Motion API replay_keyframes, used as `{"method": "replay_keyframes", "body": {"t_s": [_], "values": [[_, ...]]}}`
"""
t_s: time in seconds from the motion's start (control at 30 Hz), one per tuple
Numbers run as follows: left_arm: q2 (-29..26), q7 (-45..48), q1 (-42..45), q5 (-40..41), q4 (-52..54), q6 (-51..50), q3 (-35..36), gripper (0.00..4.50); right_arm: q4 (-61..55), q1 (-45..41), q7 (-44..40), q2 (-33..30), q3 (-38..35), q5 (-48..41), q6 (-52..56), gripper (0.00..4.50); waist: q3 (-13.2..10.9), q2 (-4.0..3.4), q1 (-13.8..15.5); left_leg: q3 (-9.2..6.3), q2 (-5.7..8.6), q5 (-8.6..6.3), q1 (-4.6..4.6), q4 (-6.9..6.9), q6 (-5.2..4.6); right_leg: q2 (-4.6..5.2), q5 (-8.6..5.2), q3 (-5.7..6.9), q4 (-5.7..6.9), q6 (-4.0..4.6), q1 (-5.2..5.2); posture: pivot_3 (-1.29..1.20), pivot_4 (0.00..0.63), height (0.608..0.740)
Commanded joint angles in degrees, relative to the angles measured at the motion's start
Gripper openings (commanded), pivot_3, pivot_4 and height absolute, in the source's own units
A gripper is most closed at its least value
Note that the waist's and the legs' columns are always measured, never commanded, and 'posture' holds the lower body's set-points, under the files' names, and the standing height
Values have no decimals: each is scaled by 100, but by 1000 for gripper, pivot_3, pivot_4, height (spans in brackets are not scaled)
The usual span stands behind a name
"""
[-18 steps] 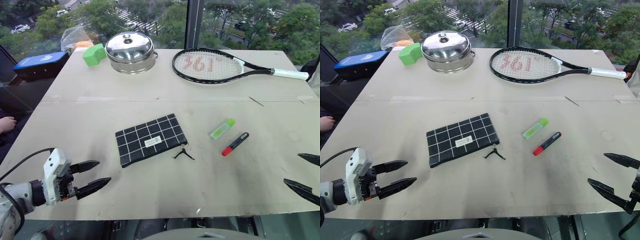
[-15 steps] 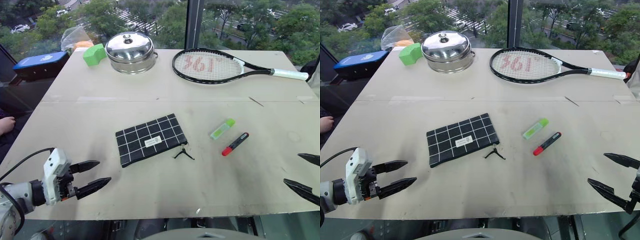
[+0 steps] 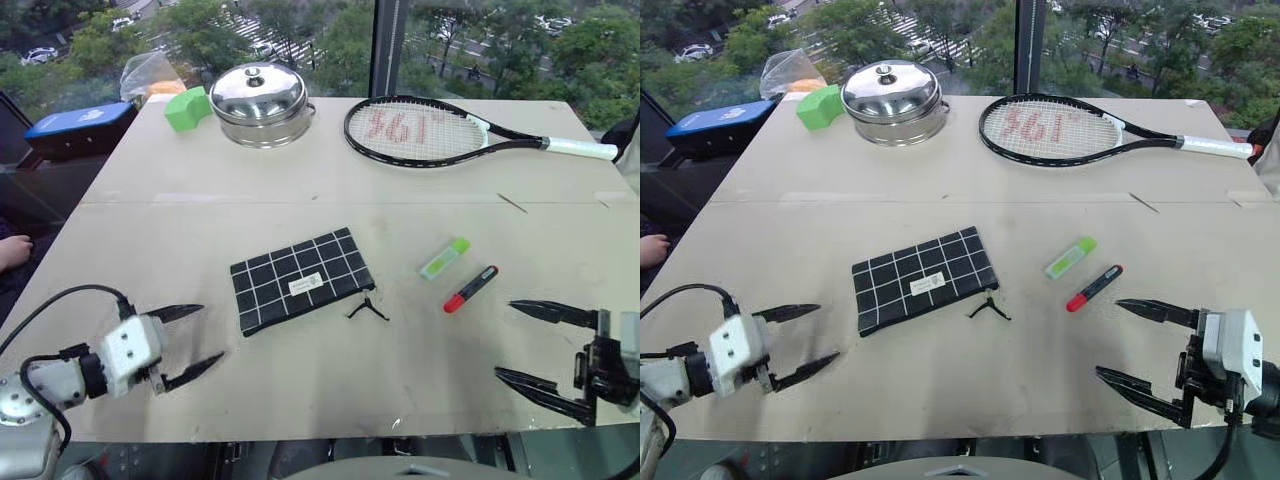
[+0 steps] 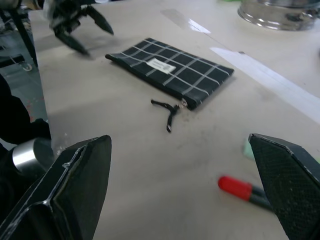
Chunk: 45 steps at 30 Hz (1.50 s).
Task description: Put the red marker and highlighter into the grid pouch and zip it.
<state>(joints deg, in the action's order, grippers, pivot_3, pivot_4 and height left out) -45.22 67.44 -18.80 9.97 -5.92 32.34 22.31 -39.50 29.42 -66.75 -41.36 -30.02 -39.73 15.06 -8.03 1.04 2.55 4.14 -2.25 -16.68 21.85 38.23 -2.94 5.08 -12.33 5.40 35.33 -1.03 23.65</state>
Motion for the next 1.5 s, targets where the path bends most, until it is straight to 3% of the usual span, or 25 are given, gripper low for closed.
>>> {"method": "replay_keyframes", "body": {"t_s": [0.03,0.23,0.4,0.6,0.67,0.97,1.17,1.33,1.5], "values": [[113,-432,101,-510,-266,781,-250,4476,-93,27,35,-15,-14,-62,-65,4500,3,-6,10,0,1,-8,0,2,11,4,0,0,0,-1,-1,0,150,740],[548,-1949,590,-2070,-5,791,-658,4476,-200,139,-44,-79,-88,-235,-52,4500,55,-97,125,14,9,-13,-7,9,8,21,-11,3,5,-28,-15,0,150,740],[489,-2539,892,-2682,48,555,-1099,4476,-250,175,-88,-109,-61,-356,-72,4500,75,-121,137,7,2,-1,-14,9,-10,4,-12,16,28,-27,-15,0,150,740],[424,-2913,1813,-3169,-696,502,-1952,4476,-483,-19,176,-93,236,-421,-16,4500,97,-138,150,14,10,1,-15,15,-13,-9,-12,32,34,-28,-20,0,150,740],[391,-2783,1926,-3001,-966,434,-2156,3965,-552,-23,249,-90,285,-447,10,4500,119,-133,144,17,10,1,-17,16,-13,-7,-12,30,34,-29,-20,0,150,740],[293,-2337,2323,-2180,-1614,250,-2576,70,-768,0,659,56,660,-306,-21,4500,147,-169,121,12,6,1,-22,15,-13,3,-12,33,41,-28,-21,0,150,740],[294,-1556,2043,-781,-398,-1386,-2375,29,-913,-922,2377,307,1691,577,697,4500,150,-176,-22,12,-2,1,-22,8,-13,-9,-14,32,41,-30,-11,0,150,740],[236,-1511,1975,-128,1088,-3221,-2255,29,-1038,-1896,3929,378,2773,1208,2317,4500,114,-83,-23,6,13,1,4,11,-11,-14,-16,35,34,-30,-4,0,150,740],[344,-1660,2159,76,1916,-4529,-2384,29,-183,-3404,4812,1563,3296,155,4340,4500,78,-13,-89,9,12,0,11,13,-12,-10,-14,18,28,-26,-4,0,150,740]]}}
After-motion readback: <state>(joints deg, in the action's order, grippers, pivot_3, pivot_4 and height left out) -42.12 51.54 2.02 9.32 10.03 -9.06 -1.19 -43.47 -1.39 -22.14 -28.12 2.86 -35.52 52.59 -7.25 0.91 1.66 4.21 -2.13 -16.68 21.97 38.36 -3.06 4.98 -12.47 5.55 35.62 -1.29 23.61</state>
